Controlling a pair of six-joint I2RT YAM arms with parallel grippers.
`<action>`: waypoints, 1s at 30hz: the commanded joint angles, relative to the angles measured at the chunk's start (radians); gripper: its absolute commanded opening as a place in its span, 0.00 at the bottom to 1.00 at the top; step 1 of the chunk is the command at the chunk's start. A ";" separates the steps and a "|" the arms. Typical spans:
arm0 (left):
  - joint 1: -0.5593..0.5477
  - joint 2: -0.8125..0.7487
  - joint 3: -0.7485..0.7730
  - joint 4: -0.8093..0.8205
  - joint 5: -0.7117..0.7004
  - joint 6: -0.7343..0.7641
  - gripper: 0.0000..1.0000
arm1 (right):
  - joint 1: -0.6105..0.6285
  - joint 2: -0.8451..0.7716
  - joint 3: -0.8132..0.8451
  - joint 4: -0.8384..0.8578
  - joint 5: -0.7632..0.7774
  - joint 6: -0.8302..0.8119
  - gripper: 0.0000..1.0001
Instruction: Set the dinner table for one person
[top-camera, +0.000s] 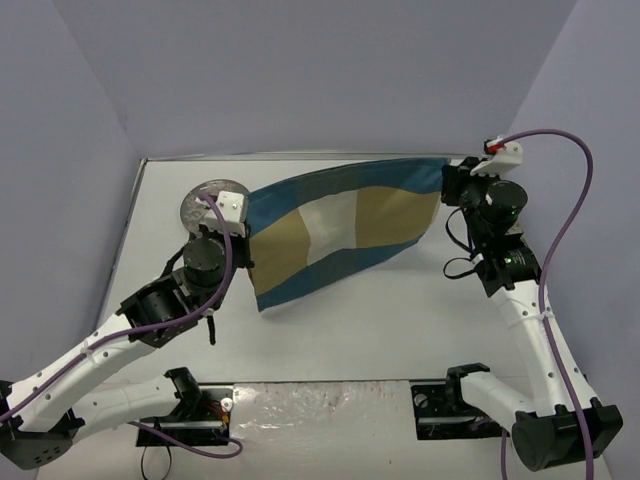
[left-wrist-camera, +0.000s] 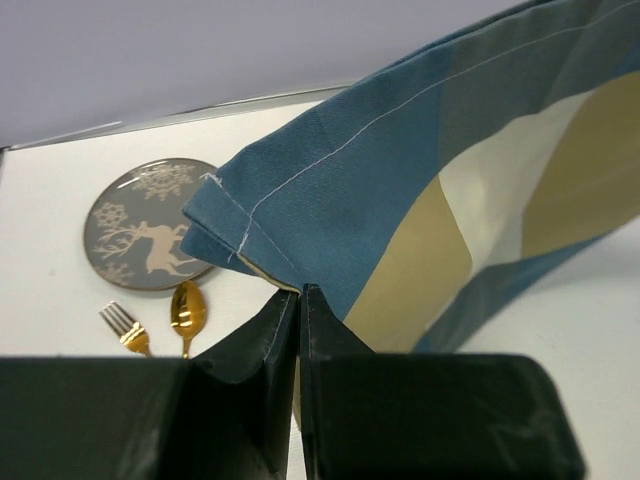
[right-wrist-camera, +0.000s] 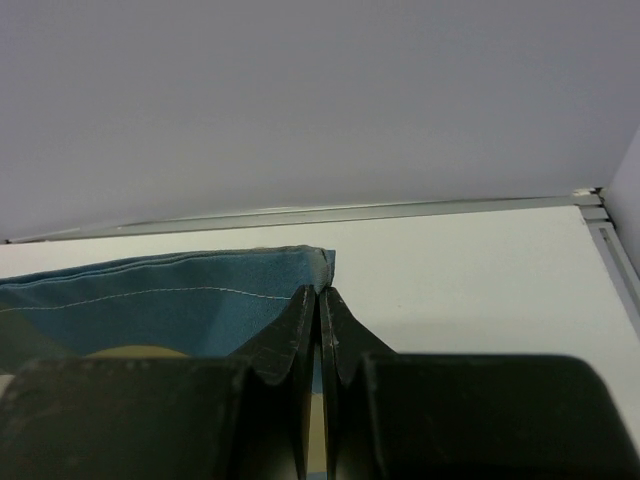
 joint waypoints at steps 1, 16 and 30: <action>-0.018 0.005 0.063 0.015 0.111 -0.050 0.00 | -0.006 -0.074 0.067 -0.018 0.150 -0.025 0.00; -0.102 0.069 0.053 -0.015 0.221 -0.305 0.00 | -0.008 0.048 0.323 -0.332 0.536 -0.054 0.00; 0.116 0.470 -0.072 0.104 0.275 -0.579 0.00 | -0.148 0.554 0.263 -0.238 0.394 0.021 0.00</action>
